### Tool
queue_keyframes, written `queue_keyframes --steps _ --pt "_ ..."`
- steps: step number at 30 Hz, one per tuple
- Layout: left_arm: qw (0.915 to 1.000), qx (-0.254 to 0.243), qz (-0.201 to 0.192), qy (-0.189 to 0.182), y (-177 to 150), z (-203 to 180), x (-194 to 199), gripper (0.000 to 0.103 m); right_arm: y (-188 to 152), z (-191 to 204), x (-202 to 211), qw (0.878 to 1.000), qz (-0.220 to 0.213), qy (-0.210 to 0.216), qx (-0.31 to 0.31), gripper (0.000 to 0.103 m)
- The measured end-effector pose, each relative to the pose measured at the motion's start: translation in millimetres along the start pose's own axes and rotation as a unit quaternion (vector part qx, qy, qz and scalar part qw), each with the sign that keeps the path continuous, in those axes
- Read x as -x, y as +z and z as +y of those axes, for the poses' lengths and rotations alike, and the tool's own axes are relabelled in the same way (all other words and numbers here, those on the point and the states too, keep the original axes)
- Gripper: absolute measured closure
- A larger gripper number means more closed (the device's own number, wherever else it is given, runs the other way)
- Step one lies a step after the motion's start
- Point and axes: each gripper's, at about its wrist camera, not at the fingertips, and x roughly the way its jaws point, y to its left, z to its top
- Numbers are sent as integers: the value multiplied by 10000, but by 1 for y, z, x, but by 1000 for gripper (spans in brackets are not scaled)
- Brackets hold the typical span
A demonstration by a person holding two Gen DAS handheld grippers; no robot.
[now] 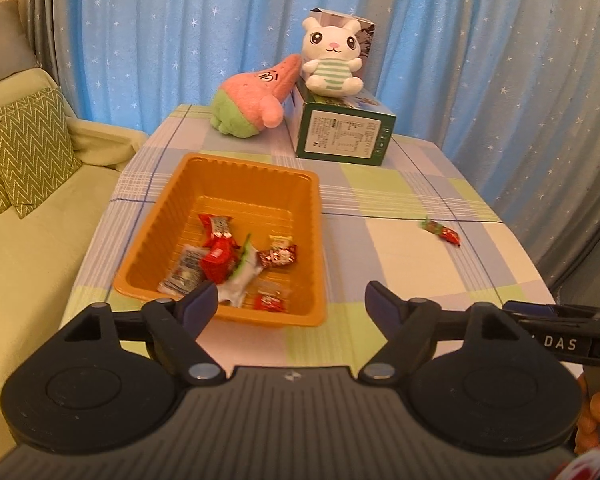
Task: Organize snacks
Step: 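Move both open tools back toward the green and red candies on the table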
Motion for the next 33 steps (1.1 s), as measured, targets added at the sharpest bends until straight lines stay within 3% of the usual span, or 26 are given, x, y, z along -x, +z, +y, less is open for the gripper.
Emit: queue_keyframes --steps 15,33 --pt "9996 -91 162 -206 -17 -48 -9 16 -10 -56 38 9982 -173 -515 -244 37" --pt "9969 -439 194 -625 -2 -103 -38 16 -3 -109 46 9948 -340 -874 -400 37"
